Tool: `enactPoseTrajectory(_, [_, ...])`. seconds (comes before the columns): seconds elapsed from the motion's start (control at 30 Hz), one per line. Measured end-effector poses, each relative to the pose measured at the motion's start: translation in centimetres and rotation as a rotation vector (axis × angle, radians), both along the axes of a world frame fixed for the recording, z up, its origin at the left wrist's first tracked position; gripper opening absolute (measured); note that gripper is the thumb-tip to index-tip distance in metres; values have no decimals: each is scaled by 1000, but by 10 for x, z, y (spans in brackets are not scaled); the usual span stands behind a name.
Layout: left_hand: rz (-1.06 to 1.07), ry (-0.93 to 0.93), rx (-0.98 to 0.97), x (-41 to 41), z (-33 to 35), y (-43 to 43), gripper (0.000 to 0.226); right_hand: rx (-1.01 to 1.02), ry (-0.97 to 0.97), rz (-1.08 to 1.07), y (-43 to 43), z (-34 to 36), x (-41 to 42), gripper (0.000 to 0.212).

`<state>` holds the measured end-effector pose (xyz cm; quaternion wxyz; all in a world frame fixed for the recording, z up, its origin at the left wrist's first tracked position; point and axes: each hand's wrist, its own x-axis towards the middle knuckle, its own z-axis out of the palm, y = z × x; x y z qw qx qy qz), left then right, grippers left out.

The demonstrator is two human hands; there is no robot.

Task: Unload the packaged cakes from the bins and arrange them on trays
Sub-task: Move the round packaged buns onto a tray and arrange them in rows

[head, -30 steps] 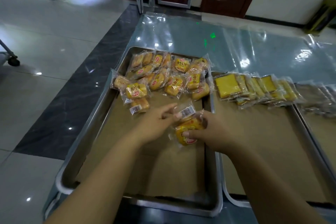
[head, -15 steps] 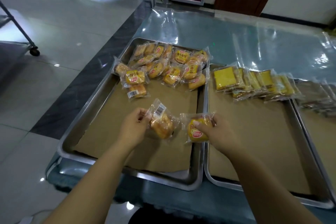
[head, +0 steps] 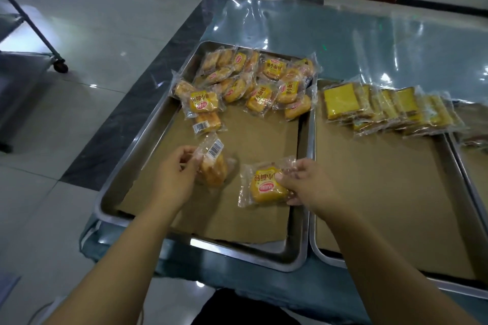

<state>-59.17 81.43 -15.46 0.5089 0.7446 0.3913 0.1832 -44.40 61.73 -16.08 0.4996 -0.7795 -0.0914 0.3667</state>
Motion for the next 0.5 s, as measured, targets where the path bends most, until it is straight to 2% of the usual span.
enactPoseTrajectory(0.13, [-47, 15, 24, 7, -4, 20, 13, -169, -116, 211, 14, 8, 7, 15])
enactPoseTrajectory(0.2, [-94, 14, 101, 9, -4, 32, 13, -245, -102, 389, 22, 13, 12, 20])
enactPoseTrajectory(0.3, [-258, 25, 292, 10, -3, 49, 14, -444, -202, 652, 37, 16, 17, 41])
enactPoseTrajectory(0.4, [-563, 159, 235, 12, -10, 57, 6, -489, -307, 548, 52, 12, 13, 55])
enactPoseTrajectory(0.5, [-636, 227, 194, 13, -19, 58, 8, -566, -561, 384, 55, 1, 1, 60])
